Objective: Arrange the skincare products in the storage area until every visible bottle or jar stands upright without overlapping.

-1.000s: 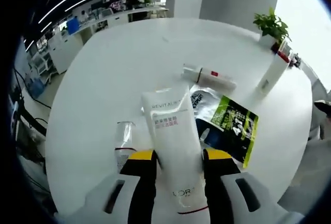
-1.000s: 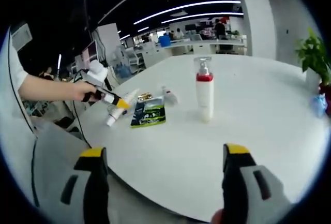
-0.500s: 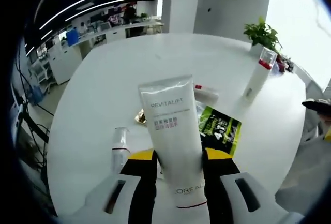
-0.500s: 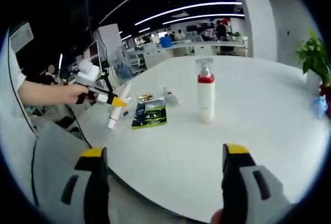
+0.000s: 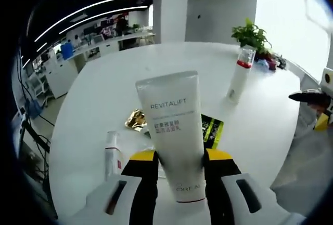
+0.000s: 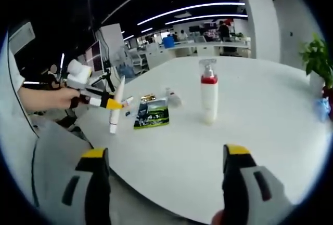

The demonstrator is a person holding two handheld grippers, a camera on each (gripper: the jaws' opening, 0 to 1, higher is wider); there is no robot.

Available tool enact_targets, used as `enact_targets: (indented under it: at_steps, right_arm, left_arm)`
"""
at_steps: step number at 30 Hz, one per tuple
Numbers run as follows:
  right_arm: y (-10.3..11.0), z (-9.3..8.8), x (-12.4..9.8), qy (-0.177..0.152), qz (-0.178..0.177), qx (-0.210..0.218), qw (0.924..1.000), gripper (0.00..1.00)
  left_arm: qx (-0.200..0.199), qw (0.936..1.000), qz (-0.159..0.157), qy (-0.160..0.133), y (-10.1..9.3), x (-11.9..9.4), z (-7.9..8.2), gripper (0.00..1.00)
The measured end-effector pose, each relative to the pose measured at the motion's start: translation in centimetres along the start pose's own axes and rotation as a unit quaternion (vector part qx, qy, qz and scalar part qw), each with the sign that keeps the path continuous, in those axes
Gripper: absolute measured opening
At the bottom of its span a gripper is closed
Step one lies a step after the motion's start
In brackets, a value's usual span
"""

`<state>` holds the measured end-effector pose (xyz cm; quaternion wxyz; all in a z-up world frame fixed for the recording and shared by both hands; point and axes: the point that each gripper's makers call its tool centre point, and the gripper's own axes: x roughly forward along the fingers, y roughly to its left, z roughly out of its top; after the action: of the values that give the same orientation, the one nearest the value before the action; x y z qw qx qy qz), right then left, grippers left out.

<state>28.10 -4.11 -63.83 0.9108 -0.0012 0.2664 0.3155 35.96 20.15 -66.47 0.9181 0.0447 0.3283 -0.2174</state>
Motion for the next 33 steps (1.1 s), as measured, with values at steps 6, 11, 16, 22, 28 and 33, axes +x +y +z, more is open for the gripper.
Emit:
enact_targets:
  at_steps: [6,11,16,22,28,33]
  right_arm:
    - [0.1,0.0,0.0,0.002,0.002,-0.005,1.0,0.9]
    - [0.2,0.4,0.0,-0.007,0.004,0.001,1.0,0.9]
    - [1.5,1.6,0.4,-0.033,0.022,0.028,0.9988,0.87]
    - [4.2,3.7,1.4,-0.054,0.051,0.042,0.9964,0.83]
    - [6.6,6.8,2.3,-0.085,0.082,0.05,0.9917,0.81]
    - [8.0,7.9,2.8,-0.091,0.097,0.05,0.9898,0.79]
  left_arm:
    - [-0.015,0.9998,0.001,-0.013,-0.8,-0.7,0.0,0.31]
    - [-0.008,0.9997,-0.007,-0.024,-2.4,-1.3,0.2,0.31]
    - [0.008,0.9992,-0.022,-0.031,-4.2,-1.7,0.5,0.31]
    - [0.018,0.9982,-0.039,-0.043,-6.0,-2.2,1.5,0.31]
    - [0.033,0.9966,-0.052,-0.056,-7.5,-2.9,2.5,0.31]
    - [0.035,0.9959,-0.057,-0.06,-8.3,-3.4,2.9,0.31]
